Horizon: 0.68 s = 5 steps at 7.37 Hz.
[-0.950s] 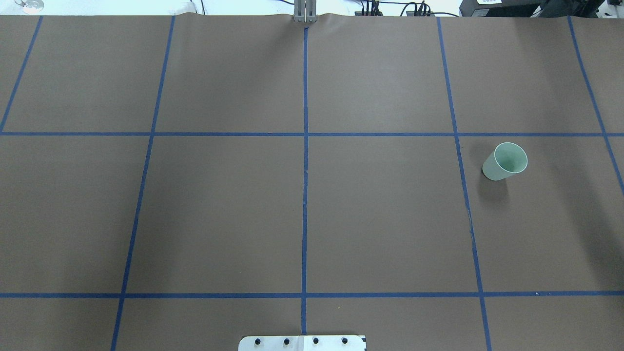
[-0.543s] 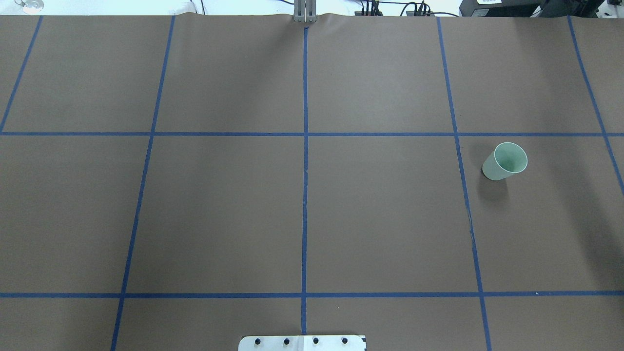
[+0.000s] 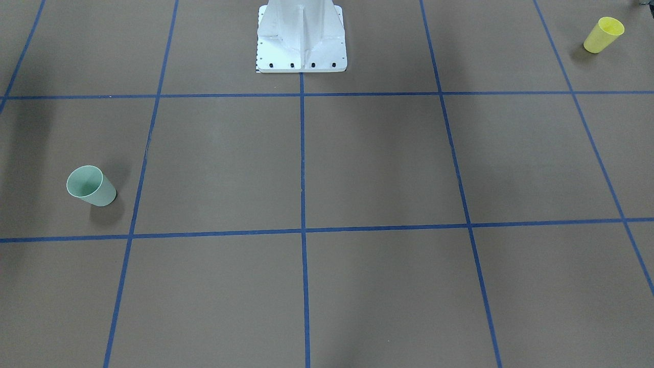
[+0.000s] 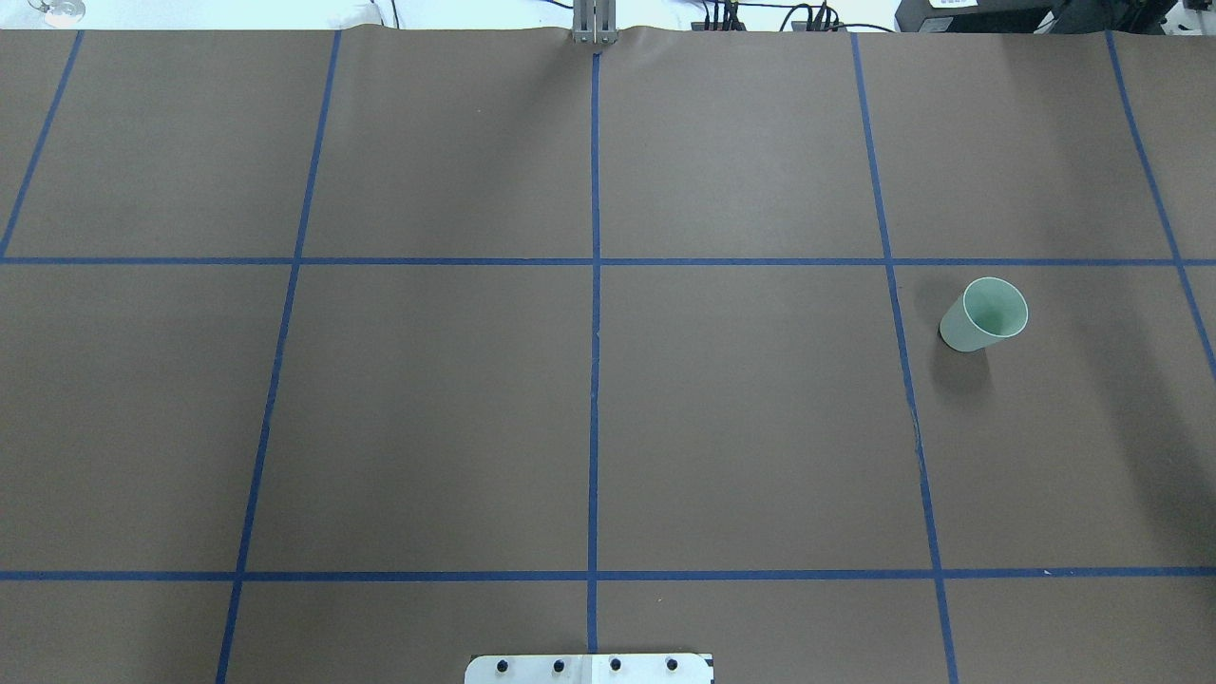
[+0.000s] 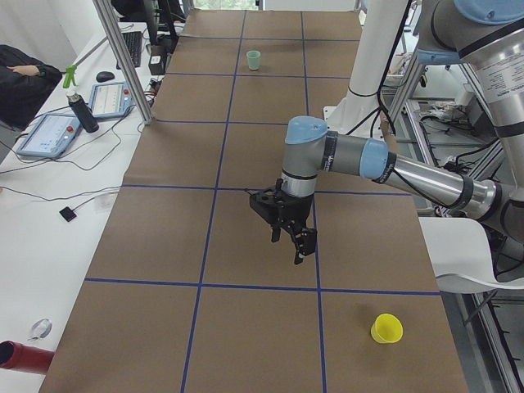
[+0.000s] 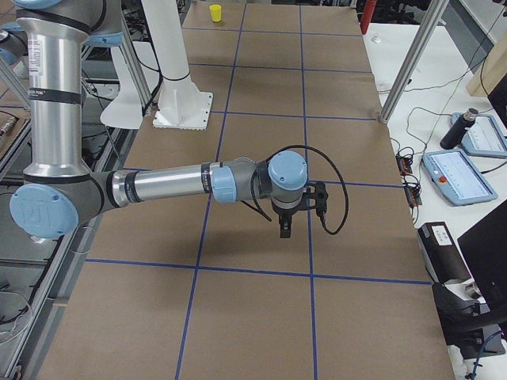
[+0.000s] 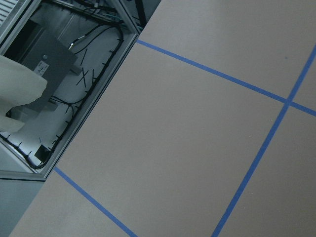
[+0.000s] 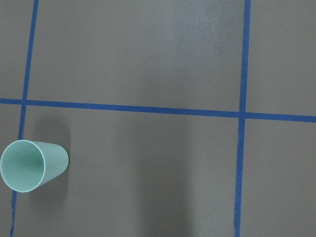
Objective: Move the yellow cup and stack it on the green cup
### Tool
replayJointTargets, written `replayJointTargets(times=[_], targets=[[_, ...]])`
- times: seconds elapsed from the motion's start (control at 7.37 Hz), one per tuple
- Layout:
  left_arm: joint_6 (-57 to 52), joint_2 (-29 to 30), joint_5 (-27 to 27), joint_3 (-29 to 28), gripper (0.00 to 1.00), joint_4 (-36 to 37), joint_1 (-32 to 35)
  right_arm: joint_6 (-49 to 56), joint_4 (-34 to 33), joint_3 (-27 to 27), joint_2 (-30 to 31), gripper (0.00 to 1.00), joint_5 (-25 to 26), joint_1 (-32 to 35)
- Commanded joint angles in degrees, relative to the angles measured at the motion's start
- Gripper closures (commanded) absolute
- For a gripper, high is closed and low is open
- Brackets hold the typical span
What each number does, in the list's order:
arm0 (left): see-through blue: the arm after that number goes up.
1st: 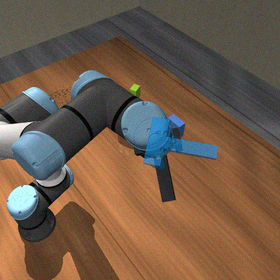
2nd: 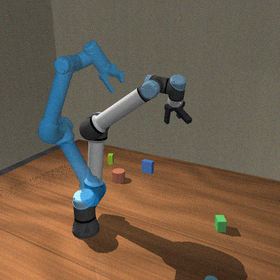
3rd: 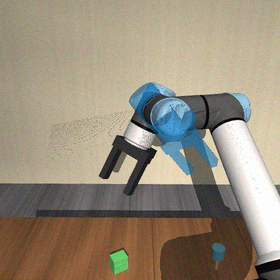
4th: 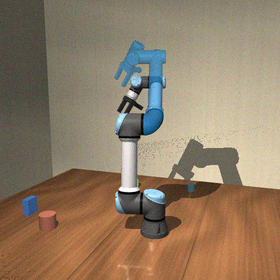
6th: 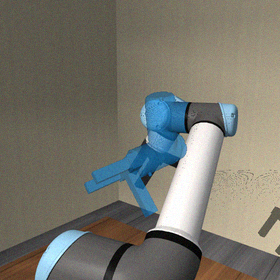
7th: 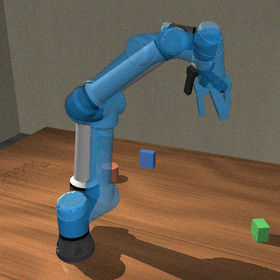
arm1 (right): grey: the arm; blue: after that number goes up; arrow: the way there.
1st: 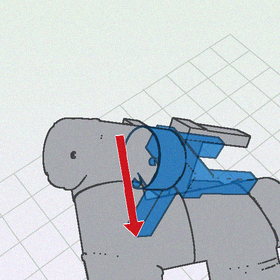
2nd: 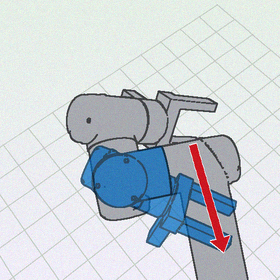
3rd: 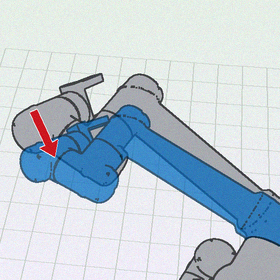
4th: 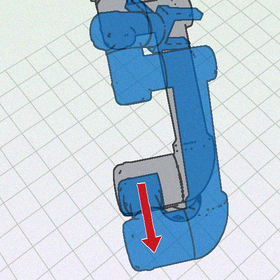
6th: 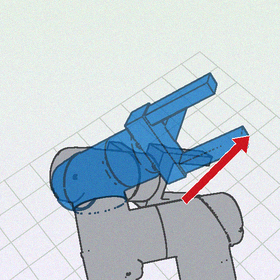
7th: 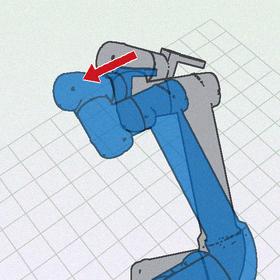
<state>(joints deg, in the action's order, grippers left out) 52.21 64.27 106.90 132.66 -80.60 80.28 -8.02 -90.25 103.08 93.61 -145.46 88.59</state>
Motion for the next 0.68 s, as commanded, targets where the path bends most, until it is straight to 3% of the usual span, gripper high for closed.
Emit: replayJointTargets(times=[0.0,0.27,0.54], targets=[[17.0,-3.4,-4.7,1.1,0.0,0.0,-8.4,-0.7,0.1,0.1,-0.1,0.0,-0.3,0.0],[32.5,-6.3,-8.6,1.0,0.0,0.5,-17.7,-0.6,0.1,0.2,-0.5,0.0,-0.3,0.0],[46.9,-7.0,-10.7,1.0,0.0,6.9,-27.8,-0.5,0.2,0.3,-0.8,0.0,-0.3,0.0]])
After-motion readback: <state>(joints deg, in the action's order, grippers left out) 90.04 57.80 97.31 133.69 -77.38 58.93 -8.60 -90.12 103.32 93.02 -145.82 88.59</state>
